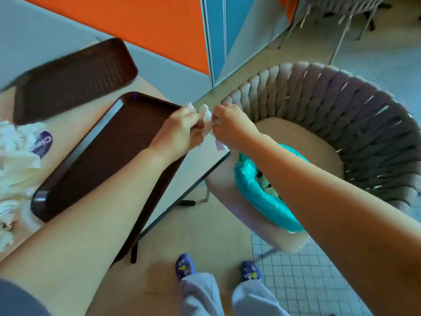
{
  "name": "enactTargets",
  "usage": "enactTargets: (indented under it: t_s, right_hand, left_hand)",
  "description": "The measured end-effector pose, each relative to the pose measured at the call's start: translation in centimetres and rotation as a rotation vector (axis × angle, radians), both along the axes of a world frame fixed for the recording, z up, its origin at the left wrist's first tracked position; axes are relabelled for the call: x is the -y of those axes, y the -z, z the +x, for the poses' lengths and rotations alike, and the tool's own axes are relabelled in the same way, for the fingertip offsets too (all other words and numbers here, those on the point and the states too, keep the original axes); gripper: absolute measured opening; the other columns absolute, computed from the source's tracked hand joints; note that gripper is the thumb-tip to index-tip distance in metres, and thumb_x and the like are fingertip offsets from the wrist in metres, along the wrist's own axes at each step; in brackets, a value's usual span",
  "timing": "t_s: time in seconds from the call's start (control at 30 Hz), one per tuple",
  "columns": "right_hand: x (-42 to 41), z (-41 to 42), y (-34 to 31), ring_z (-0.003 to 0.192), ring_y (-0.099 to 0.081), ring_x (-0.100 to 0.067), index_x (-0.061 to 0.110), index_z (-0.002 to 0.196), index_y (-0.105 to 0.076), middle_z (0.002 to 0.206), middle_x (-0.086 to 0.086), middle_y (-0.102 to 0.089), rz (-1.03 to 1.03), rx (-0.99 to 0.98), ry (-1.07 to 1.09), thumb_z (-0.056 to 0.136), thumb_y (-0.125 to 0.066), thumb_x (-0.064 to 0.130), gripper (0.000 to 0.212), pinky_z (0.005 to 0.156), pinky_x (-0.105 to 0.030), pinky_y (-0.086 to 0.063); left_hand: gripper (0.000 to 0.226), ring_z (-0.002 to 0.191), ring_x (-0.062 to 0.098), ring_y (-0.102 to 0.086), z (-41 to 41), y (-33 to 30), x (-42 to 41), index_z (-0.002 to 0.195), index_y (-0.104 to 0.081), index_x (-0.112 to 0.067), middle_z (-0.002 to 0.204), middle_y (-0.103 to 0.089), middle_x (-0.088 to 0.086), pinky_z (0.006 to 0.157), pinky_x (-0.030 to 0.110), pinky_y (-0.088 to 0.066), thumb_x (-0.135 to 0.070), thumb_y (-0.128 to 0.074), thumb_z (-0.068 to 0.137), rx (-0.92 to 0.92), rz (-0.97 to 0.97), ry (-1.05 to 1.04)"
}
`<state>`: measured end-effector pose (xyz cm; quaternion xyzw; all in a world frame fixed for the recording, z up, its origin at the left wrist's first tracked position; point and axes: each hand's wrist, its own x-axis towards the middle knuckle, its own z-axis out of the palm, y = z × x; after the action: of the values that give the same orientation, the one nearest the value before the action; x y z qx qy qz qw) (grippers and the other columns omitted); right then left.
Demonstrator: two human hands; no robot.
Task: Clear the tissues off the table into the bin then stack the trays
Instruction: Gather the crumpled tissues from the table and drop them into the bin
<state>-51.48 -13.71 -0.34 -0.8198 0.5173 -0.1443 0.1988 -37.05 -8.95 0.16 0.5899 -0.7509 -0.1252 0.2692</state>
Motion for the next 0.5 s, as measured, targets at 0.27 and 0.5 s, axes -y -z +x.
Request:
enactTargets:
  t_s: [0.27, 0.5]
  right_hand:
    - [-1.8, -14.0, 6.7, 0.107, -0.053, -0.036, 0.001, 0.102, -0.061, 0.111, -0.020, -0.059, 0.193, -0.109, 0.182, 0.080, -0.050, 0.006, 0.025, 0.085, -0.035, -0.046]
    - [-4.3, -19.4, 14.7, 0.104, -0.052, -0.036, 0.002, 0.100, -0.058, 0.107, -0.020, -0.057, 0.383, -0.167, 0.277, 0.082, -0.049, 0.005, 0.021, 0.081, -0.039, -0.048]
  left_hand:
    - [0.008, 0.071, 0.017, -0.047, -12.4, 6.8, 1.6, 0.076, -0.062, 0.001, 0.080, -0.046, 0.003, 0.066, 0.021, -0.037, -0.003, -0.068, 0.076, 0.025, 0.184, 0.240]
    - [0.008, 0.081, 0.023, -0.053, -18.1, 13.6, 1.4, 0.085, -0.065, -0.001, 0.085, -0.051, 0.004, 0.063, 0.013, -0.031, 0.000, -0.065, 0.076, 0.005, 0.401, 0.187]
